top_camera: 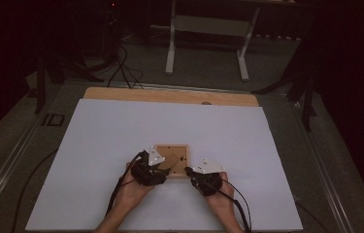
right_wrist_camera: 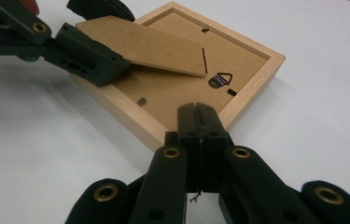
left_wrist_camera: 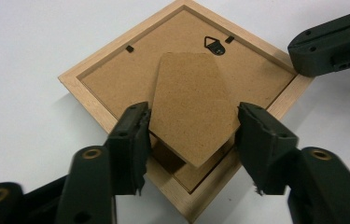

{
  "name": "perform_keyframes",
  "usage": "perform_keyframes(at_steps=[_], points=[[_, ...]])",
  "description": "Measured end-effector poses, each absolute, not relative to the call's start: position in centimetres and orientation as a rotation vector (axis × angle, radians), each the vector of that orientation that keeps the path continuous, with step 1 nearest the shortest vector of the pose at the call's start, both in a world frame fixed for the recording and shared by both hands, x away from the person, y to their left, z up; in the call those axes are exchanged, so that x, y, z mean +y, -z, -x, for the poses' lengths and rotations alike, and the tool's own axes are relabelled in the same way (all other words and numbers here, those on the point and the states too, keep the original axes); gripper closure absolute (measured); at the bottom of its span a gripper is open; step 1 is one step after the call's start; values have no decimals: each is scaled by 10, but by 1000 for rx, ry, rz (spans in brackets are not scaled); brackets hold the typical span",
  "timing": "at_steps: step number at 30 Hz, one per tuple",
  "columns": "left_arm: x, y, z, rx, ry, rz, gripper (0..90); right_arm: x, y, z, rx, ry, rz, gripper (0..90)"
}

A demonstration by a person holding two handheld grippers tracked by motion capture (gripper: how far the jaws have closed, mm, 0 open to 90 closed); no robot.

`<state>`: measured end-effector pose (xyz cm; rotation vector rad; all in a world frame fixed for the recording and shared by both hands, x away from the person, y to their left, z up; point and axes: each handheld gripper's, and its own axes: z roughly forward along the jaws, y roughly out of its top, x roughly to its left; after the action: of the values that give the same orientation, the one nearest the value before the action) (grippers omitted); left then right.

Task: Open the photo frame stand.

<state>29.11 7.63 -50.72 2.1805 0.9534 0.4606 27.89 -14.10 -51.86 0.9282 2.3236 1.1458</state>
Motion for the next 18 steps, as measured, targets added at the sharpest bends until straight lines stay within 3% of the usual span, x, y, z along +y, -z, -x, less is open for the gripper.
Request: perform_keyframes(at_steps=[18], points=[[68,485,-300,955,-469,-2166,503,-141,519,-279,2326,-1146,-922,900]])
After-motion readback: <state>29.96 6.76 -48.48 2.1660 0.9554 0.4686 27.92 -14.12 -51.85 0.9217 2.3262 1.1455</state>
